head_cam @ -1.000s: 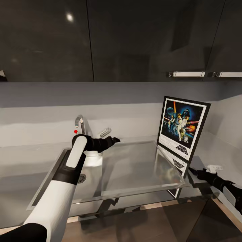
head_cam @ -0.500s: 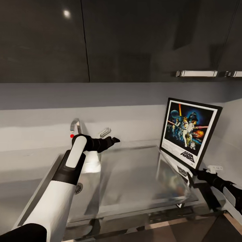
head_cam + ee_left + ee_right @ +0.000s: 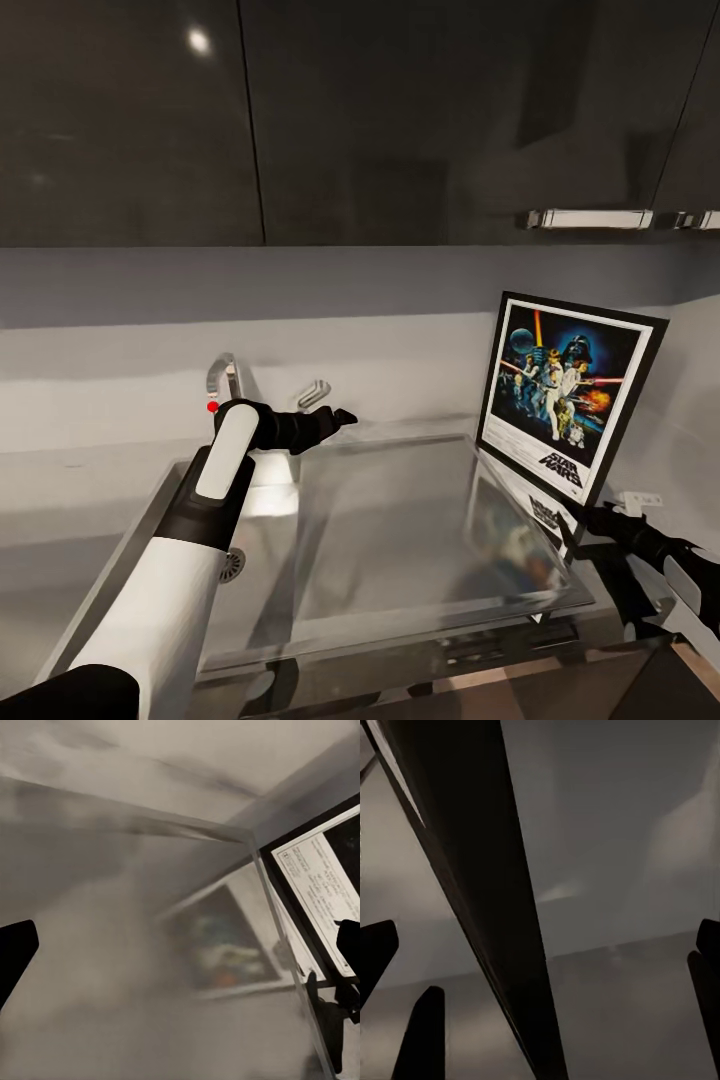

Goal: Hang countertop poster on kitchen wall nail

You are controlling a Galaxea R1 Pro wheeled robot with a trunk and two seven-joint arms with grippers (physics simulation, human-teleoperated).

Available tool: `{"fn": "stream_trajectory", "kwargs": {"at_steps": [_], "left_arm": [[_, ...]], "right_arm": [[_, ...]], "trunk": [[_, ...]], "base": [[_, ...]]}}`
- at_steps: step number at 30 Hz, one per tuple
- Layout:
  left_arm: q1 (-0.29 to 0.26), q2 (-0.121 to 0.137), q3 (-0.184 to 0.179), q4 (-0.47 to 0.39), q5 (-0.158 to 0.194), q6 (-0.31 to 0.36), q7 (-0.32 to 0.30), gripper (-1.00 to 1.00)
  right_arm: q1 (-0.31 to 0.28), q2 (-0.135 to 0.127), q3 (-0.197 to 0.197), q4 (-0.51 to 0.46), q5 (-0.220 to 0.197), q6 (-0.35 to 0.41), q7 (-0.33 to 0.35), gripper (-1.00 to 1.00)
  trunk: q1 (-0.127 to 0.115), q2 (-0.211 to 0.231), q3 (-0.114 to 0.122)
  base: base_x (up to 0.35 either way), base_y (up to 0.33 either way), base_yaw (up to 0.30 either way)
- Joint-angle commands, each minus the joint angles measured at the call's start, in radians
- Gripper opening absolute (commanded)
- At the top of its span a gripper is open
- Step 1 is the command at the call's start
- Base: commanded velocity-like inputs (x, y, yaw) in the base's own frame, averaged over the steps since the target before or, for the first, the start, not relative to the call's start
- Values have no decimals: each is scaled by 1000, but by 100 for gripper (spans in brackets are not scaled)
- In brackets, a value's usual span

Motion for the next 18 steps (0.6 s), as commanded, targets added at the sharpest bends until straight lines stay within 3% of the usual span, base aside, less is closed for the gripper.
{"fn": "stream_trajectory", "kwargs": {"at_steps": [1,8,15,16,18], "left_arm": [[-1,-1,0,-1,10,1,10,100],[-1,0,0,-1,10,1,10,100],[-1,0,0,-1,10,1,10,100],[-1,0,0,-1,10,0,10,100],[-1,0,-1,-1,10,0,10,100]], "right_arm": [[-1,0,-6,2,1,-1,14,100],[0,0,-6,2,1,-2,46,100],[1,0,-6,3,2,-2,122,100],[1,0,-6,3,2,-2,125,-100],[1,0,-6,3,2,-2,127,-100]], "trunk": [[0,-1,-1],[0,-1,-1],[0,-1,-1],[0,-1,-1],[0,-1,-1]], "base": [[0,0,0],[0,0,0],[0,0,0],[0,0,0],[0,0,0]]}}
